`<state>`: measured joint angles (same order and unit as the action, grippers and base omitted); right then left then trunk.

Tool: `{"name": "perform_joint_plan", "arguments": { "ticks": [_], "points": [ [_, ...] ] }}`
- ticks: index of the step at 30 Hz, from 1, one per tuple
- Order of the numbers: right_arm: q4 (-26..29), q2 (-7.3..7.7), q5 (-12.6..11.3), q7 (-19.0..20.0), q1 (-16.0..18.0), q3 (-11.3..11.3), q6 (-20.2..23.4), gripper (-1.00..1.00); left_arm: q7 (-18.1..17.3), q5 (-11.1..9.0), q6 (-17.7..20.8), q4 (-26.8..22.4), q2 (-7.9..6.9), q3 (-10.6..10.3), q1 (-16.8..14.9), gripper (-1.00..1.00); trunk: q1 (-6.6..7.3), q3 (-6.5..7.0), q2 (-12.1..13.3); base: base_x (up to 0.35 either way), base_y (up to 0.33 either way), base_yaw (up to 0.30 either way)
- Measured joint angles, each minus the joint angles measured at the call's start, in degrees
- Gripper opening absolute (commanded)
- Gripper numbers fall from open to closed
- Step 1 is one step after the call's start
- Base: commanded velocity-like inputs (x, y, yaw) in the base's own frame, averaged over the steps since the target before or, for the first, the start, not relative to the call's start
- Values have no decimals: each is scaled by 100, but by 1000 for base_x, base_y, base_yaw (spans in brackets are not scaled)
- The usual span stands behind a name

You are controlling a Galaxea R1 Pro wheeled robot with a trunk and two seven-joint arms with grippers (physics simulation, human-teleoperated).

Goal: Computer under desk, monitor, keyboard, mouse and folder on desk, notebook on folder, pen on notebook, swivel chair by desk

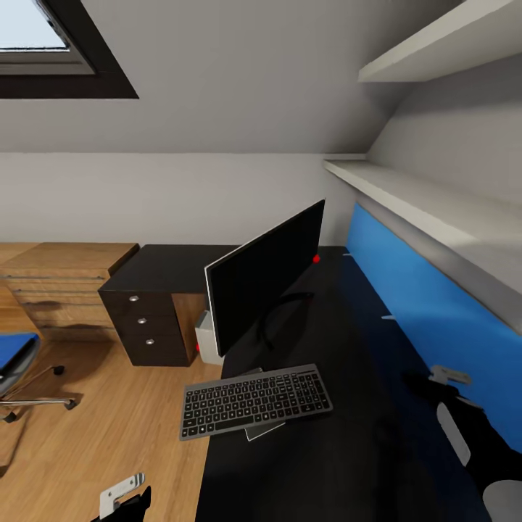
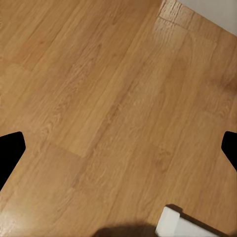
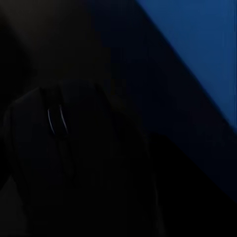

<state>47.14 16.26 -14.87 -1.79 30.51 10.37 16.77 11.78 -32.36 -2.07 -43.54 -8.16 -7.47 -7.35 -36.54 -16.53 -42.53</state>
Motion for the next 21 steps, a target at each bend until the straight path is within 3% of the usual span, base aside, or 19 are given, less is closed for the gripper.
{"name": "perform_joint_plan", "arguments": {
  "ticks": [4,6,7,10,15,21],
  "points": [
    [608,-91,1,-295,-346,6,90,-100,5,0,0,0,0,1,0,100,88,72,161,0,0,0],
    [1188,-233,-1,-694,-638,6,169,-100,8,0,0,0,0,1,0,100,132,108,241,0,0,0],
    [1907,-415,-3,-1124,-1027,3,223,-100,9,0,0,0,0,0,0,100,155,126,280,0,0,0],
    [2568,-599,25,-1386,-1391,-15,363,-100,9,0,0,0,0,0,0,100,220,180,402,0,0,0],
    [2843,-702,69,-1445,-1524,-21,449,-100,9,0,0,0,0,0,0,100,330,270,603,0,0,0],
    [2884,-781,83,-1454,-1556,-35,453,-100,-22,-8,0,0,-1,1,0,100,330,271,605,0,0,0]
  ]
}}
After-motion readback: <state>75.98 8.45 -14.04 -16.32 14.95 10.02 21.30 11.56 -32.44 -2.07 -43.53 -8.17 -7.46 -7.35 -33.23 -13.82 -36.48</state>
